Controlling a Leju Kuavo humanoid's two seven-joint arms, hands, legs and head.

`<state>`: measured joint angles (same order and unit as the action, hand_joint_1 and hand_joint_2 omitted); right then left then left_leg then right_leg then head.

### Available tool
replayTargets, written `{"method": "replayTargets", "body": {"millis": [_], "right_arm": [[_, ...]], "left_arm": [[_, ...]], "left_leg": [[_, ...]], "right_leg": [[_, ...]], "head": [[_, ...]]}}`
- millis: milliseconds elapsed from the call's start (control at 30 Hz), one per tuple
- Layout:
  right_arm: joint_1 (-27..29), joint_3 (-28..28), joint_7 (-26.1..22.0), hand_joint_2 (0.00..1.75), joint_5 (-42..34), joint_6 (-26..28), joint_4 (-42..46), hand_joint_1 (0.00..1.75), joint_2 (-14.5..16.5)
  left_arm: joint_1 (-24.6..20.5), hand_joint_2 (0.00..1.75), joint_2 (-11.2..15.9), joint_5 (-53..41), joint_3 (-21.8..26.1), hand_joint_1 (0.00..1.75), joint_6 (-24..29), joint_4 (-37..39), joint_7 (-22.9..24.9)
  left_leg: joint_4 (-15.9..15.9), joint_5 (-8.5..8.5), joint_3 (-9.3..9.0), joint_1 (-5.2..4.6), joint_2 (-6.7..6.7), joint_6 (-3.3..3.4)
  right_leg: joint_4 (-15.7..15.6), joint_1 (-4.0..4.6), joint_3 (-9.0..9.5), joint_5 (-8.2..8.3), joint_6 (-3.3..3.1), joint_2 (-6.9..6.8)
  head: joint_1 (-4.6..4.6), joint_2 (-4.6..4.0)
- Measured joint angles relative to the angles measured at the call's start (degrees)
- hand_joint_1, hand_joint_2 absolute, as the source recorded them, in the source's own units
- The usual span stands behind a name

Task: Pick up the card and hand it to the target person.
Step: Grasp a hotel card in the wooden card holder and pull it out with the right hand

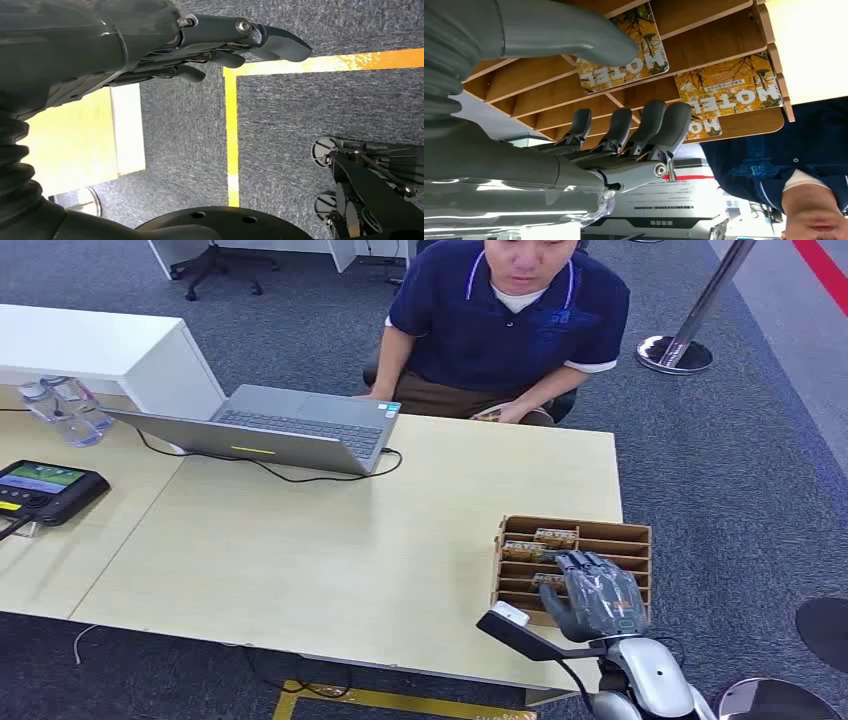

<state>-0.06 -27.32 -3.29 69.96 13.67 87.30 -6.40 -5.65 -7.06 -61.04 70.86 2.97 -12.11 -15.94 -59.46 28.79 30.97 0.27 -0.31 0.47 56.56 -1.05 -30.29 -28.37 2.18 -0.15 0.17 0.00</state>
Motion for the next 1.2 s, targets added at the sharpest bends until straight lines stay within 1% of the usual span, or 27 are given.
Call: {"method": "replayTargets", "body": {"millis": [133, 300, 500, 567, 667, 767, 867, 933, 1067, 1200], "right_arm": [[-0.22, 0.00, -0.09, 1.75, -0.02, -0.33, -0.33, 0.93, 0.02], [-0.37, 0.00, -0.17, 1.75, -0.16, -0.55, -1.14, 1.07, 0.02], [-0.38, -0.02, -0.22, 1.75, -0.20, -0.56, -1.79, 1.10, 0.02], [-0.38, -0.02, -0.23, 1.75, -0.20, -0.56, -1.84, 1.17, 0.02], [-0.37, -0.02, -0.23, 1.75, -0.21, -0.55, -1.84, 1.34, 0.01], [-0.36, -0.02, -0.23, 1.75, -0.26, -0.52, -1.84, 1.40, 0.00], [-0.35, -0.02, -0.24, 1.75, -0.32, -0.49, -1.84, 1.54, 0.00], [-0.35, -0.02, -0.25, 1.75, -0.34, -0.45, -1.83, 1.59, 0.00], [-0.35, -0.02, -0.25, 1.75, -0.35, -0.40, -1.83, 1.62, 0.00], [-0.36, -0.02, -0.25, 1.75, -0.35, -0.40, -1.83, 1.61, 0.00]], "left_arm": [[0.00, 1.75, 0.02, 0.01, 0.01, 0.00, -0.06, 0.00, -0.04], [0.00, 1.75, 0.02, 0.01, 0.03, 0.00, -0.27, 0.00, -0.08], [0.00, 1.75, 0.02, 0.01, 0.04, 0.00, -0.28, 0.00, -0.05], [0.00, 1.75, 0.02, -0.01, 0.04, 0.00, -0.28, 0.00, -0.05], [0.00, 1.75, 0.02, -0.09, 0.04, 0.00, -0.28, 0.00, -0.05], [0.00, 1.75, 0.02, -0.20, 0.04, 0.00, -0.28, 0.00, -0.04], [0.00, 1.75, 0.02, -0.28, 0.04, 0.00, -0.27, 0.00, -0.01], [0.00, 1.75, 0.02, -0.32, 0.04, 0.00, -0.26, 0.00, -0.01], [0.00, 0.00, 0.02, -0.35, 0.04, 0.00, -0.27, 0.00, -0.02], [0.00, 0.00, 0.02, -0.51, 0.04, 0.00, -0.28, 0.00, -0.14]], "left_leg": [[0.00, 0.00, 0.00, 0.00, 0.00, 0.00], [0.00, 0.00, 0.00, 0.00, 0.00, 0.00], [0.00, 0.00, 0.00, 0.00, 0.00, 0.00], [0.00, 0.00, 0.00, 0.00, 0.00, 0.00], [0.00, 0.00, -0.01, 0.00, 0.00, 0.00], [0.00, 0.00, -0.01, 0.00, 0.00, 0.00], [0.00, 0.00, -0.02, 0.00, 0.00, 0.00], [0.00, 0.00, -0.02, 0.00, 0.00, 0.00], [0.00, -0.01, -0.03, 0.00, 0.00, -0.01], [0.00, -0.02, -0.03, 0.00, 0.00, -0.01]], "right_leg": [[0.00, 0.00, 0.00, 0.00, 0.00, 0.00], [0.00, 0.00, 0.00, 0.00, 0.00, 0.00], [0.00, 0.00, 0.00, 0.00, 0.00, 0.00], [0.00, 0.00, 0.00, 0.00, 0.00, 0.00], [0.00, 0.00, 0.00, 0.00, 0.00, 0.00], [0.00, 0.00, 0.00, 0.00, 0.00, 0.00], [0.00, 0.00, 0.00, 0.00, 0.00, 0.00], [0.00, 0.00, 0.00, 0.01, 0.00, 0.01], [0.00, 0.00, 0.01, 0.02, -0.02, 0.01], [0.00, 0.00, 0.01, 0.03, -0.02, 0.01]], "head": [[0.00, 0.00], [0.00, 0.00], [0.00, 0.00], [0.00, 0.00], [0.00, 0.00], [0.00, 0.00], [0.00, 0.00], [0.00, 0.00], [0.00, 0.00], [0.00, 0.00]]}}
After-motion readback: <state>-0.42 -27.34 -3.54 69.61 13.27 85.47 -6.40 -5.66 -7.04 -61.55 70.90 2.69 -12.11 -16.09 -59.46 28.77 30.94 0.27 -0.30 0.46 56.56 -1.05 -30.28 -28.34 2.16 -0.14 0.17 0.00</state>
